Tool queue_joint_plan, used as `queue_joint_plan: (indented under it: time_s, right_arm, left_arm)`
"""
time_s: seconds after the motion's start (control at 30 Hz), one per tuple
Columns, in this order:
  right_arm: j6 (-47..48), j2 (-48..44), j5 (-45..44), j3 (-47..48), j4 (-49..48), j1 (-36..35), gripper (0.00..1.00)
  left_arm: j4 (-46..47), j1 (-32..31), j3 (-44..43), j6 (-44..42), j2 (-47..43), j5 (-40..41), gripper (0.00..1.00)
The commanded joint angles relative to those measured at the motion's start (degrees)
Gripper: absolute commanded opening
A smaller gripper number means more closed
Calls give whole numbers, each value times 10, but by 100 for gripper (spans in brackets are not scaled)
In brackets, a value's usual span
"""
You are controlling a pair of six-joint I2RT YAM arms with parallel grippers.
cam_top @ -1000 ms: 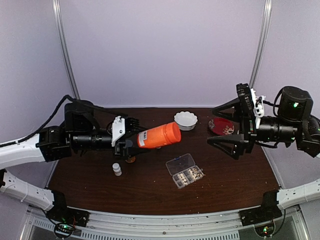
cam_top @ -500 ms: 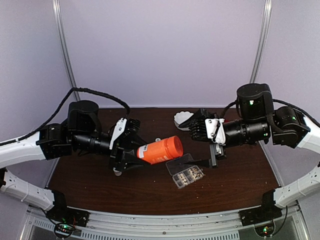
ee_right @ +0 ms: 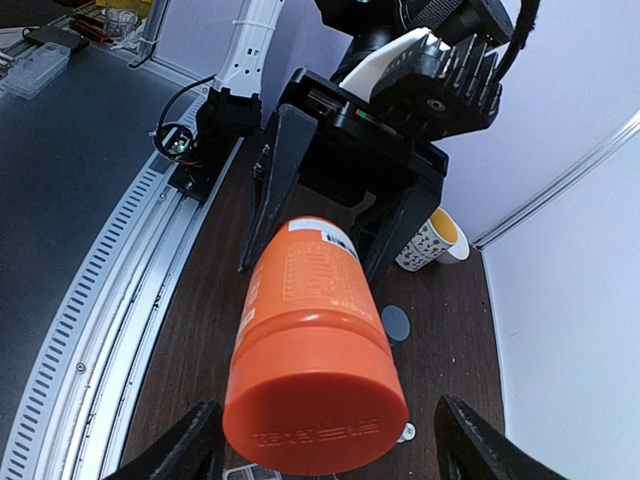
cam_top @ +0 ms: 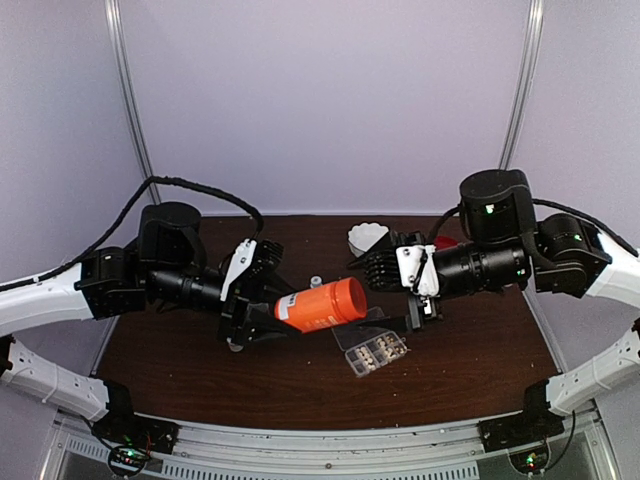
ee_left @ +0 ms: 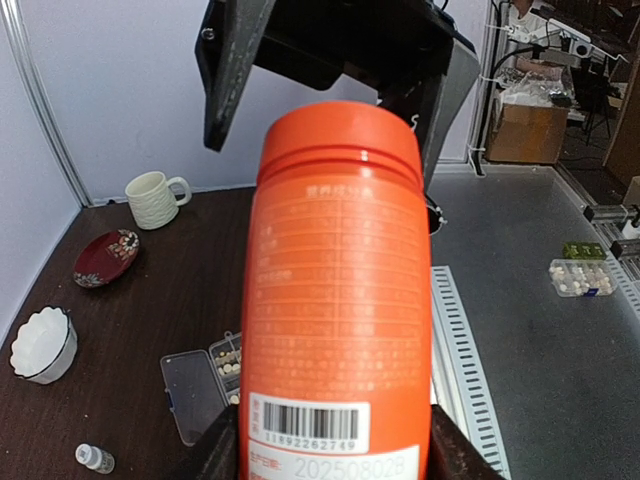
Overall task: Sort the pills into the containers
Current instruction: Screw the lid of the pill bottle onto the pill bottle.
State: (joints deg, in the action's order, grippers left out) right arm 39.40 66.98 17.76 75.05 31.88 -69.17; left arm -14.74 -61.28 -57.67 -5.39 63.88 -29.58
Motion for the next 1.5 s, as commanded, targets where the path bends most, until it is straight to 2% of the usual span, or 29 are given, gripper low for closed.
queue_joint_plan:
  time_s: [0.0,0.27,0.4,0.6,0.7,0.83,1.0,1.3,1.47]
  right_arm:
    - [1,7,0,24,-14,-6,71]
    - [0,14,-4,26,-11,-8,69]
    - [1,18,-6,31,-3,-9,62]
    - [-2,25,-6,34,3,-12,58]
    - [-11,30,-3,37,5,-13,49]
    - [-41,37,-7,41,2,-15,33]
    - [-147,38,-31,36,-16,-15,16]
    - [-459,51,-27,43,-25,-14,7]
    - [-549,50,-23,53,1,-14,3]
  left_arm:
    - [17,1,-20,4,0,-11,0]
    - [15,2,-20,4,-2,-13,0]
    - [16,1,-21,4,-1,-15,0]
    - [17,1,-22,5,0,-18,0]
    - [17,1,-23,4,0,-21,0]
    - [19,2,-24,1,-1,-19,0]
    - [24,1,-15,-25,-11,11,0]
    - [34,2,-20,-132,-25,124,0]
    - [53,2,-34,-167,-17,158,0]
